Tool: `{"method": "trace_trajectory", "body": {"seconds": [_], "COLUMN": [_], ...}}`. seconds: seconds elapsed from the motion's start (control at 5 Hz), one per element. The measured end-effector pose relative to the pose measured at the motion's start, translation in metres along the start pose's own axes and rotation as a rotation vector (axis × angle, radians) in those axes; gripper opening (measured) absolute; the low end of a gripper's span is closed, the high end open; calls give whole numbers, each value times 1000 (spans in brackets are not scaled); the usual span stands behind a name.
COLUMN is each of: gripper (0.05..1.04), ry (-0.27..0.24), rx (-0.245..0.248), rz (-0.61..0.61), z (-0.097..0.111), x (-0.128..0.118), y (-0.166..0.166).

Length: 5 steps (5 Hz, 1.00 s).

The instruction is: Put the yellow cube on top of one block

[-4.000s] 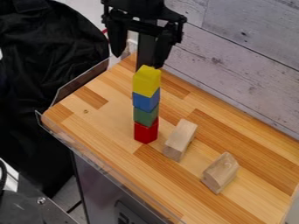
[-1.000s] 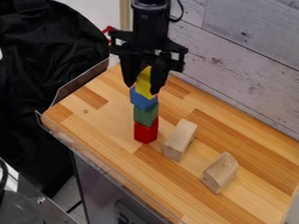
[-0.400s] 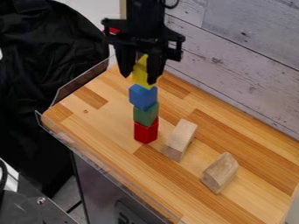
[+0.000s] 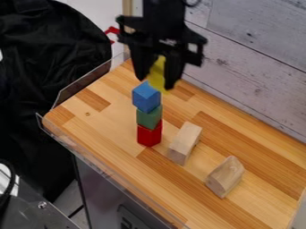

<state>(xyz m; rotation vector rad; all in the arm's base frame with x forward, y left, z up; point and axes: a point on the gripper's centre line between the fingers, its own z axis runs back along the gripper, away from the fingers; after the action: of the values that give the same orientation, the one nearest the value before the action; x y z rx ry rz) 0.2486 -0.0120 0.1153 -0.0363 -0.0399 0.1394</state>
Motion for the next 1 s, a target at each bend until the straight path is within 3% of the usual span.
{"method": "trace_trajectory", "body": {"seconds": [0.2, 0.4, 0.8, 1.0], "gripper": [518, 518, 518, 518], "ry": [69, 108, 148, 114], "rx": [-2, 2, -3, -9], "rz": [-62, -112, -80, -48], "z": [-27, -49, -77, -79], "x": [-2, -4, 2, 7], "y": [-26, -45, -54, -55]}}
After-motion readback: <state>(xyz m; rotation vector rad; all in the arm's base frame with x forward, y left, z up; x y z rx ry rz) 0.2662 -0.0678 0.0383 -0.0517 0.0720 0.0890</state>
